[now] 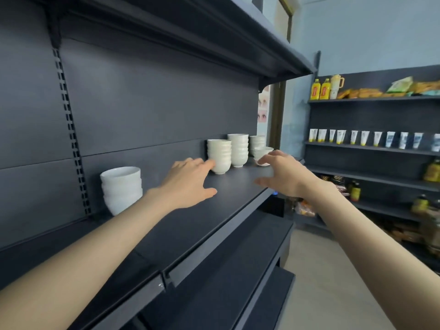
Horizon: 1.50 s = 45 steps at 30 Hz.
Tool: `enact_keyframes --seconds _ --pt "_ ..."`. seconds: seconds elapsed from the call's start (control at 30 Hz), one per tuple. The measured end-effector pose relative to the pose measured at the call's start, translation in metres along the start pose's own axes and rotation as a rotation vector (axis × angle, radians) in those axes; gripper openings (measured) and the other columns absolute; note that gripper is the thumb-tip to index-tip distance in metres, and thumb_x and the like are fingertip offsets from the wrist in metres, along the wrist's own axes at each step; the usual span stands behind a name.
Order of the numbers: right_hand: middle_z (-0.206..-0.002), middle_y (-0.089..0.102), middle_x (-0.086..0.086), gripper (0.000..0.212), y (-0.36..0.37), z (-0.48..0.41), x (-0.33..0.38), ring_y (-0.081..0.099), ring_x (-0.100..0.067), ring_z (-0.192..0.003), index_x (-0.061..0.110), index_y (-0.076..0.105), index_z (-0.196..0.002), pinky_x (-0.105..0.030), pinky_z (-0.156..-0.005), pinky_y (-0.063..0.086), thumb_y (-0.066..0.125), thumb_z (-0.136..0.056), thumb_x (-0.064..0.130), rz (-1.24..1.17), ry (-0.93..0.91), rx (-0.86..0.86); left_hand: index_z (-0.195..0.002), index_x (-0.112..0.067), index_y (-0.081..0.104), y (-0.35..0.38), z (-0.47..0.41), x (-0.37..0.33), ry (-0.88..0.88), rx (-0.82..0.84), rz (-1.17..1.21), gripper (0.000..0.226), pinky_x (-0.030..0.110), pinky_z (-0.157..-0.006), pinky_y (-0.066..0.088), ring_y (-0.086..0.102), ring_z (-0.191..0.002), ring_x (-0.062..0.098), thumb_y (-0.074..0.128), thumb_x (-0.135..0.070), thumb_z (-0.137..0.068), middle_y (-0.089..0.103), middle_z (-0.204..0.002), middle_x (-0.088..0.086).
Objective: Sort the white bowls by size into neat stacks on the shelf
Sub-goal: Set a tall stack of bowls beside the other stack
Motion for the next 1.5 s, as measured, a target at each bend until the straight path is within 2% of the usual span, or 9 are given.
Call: enact_keyframes --seconds 0.4,0.57,0.73,0.97,1.1,1.2,1.3,1.4,1.5 --pt "-0.14 0.043 -0.005 0.057 0.051 -0.136 -0.191 0.046 -0.029 -0.123 0.019 0.049 -0.135 -0.044 -0.103 0.04 0.066 -0.086 0.04 -0.075 -0.141 0.086 -0.142 -0.024 0.035 0.127 -0.171 -0.074 -0.147 0.014 0.037 0.058 0.032 -0.095 0.033 0.043 -0.123 0.021 0.055 -0.043 -0.091 0.049 -0.135 -0.002" --pt "-0.139 0.044 -0.005 0.056 0.072 -0.208 -0.241 0.045 -0.026 -0.124 0.018 0.049 -0.136 -0.042 -0.103 0.039 0.066 -0.086 0.039 -0.134 -0.198 0.134 -0.142 -0.023 0.036 0.157 -0.236 -0.079 -0.228 0.025 0.031 0.059 0.034 -0.1 0.033 0.043 -0.127 0.021 0.057 -0.043 -0.09 0.048 -0.139 -0.002" --pt "-0.137 0.045 -0.006 0.054 0.094 -0.283 -0.273 0.045 -0.023 -0.123 0.016 0.049 -0.135 -0.031 -0.096 0.038 0.066 -0.088 0.035 -0.165 -0.286 0.129 -0.143 -0.025 0.035 0.191 -0.301 -0.072 -0.305 0.011 0.03 0.06 0.032 -0.094 0.035 0.044 -0.124 0.022 0.057 -0.043 -0.09 0.049 -0.137 -0.002" --pt "-0.135 0.048 -0.008 0.049 0.139 -0.386 -0.304 0.044 -0.024 -0.123 0.016 0.053 -0.13 -0.031 -0.095 0.036 0.067 -0.087 0.035 -0.183 -0.358 0.171 -0.14 -0.026 0.038 0.258 -0.385 -0.036 -0.387 0.036 0.061 0.056 0.028 -0.083 0.036 0.045 -0.12 0.021 0.058 -0.042 -0.089 0.051 -0.13 0.0" --pt "-0.135 0.047 -0.007 0.049 0.154 -0.448 -0.314 0.044 -0.023 -0.124 0.017 0.053 -0.13 -0.024 -0.085 0.031 0.066 -0.087 0.036 -0.203 -0.397 0.172 -0.138 -0.024 0.04 0.281 -0.432 -0.012 -0.456 0.001 0.098 0.057 0.036 -0.095 0.043 0.048 -0.12 0.021 0.061 -0.042 -0.088 0.052 -0.13 0.0" --pt "-0.136 0.047 -0.008 0.053 0.164 -0.489 -0.316 0.045 -0.026 -0.123 0.016 0.051 -0.133 -0.032 -0.096 0.039 0.067 -0.086 0.037 -0.238 -0.44 0.19 -0.138 -0.021 0.041 0.298 -0.46 0.001 -0.5 0.003 0.121 0.06 0.037 -0.097 0.043 0.049 -0.12 0.021 0.063 -0.041 -0.086 0.054 -0.13 0.003" --pt "-0.137 0.048 -0.008 0.057 0.175 -0.527 -0.32 0.048 -0.028 -0.122 0.015 0.05 -0.135 -0.036 -0.098 0.042 0.067 -0.085 0.037 -0.312 -0.469 0.204 -0.139 -0.018 0.04 0.316 -0.481 0.014 -0.561 -0.033 0.201 0.065 0.033 -0.098 0.042 0.049 -0.121 0.02 0.067 -0.039 -0.084 0.053 -0.132 0.004" --pt "-0.143 0.046 -0.007 0.063 0.187 -0.557 -0.326 0.046 -0.027 -0.127 0.014 0.044 -0.14 -0.032 -0.099 0.04 0.068 -0.086 0.036 -0.396 -0.515 0.229 -0.14 -0.017 0.036 0.336 -0.495 0.022 -0.636 -0.081 0.263 0.07 0.026 -0.094 0.039 0.049 -0.12 0.018 0.071 -0.035 -0.082 0.05 -0.132 0.003" --pt "-0.144 0.044 -0.006 0.067 0.197 -0.582 -0.33 0.045 -0.025 -0.129 0.014 0.038 -0.142 -0.029 -0.096 0.037 0.069 -0.086 0.034 -0.498 -0.563 0.267 -0.14 -0.016 0.034 0.352 -0.508 0.03 -0.742 -0.162 0.351 0.077 0.028 -0.096 0.04 0.048 -0.118 0.018 0.076 -0.032 -0.078 0.047 -0.131 0.002"
Point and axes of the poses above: each hand's wrist, its own z-axis away from the middle knuckle, its own y-axis out of the palm, x = y × z, the point moved 6 cm from there along -z, towards the middle knuckle
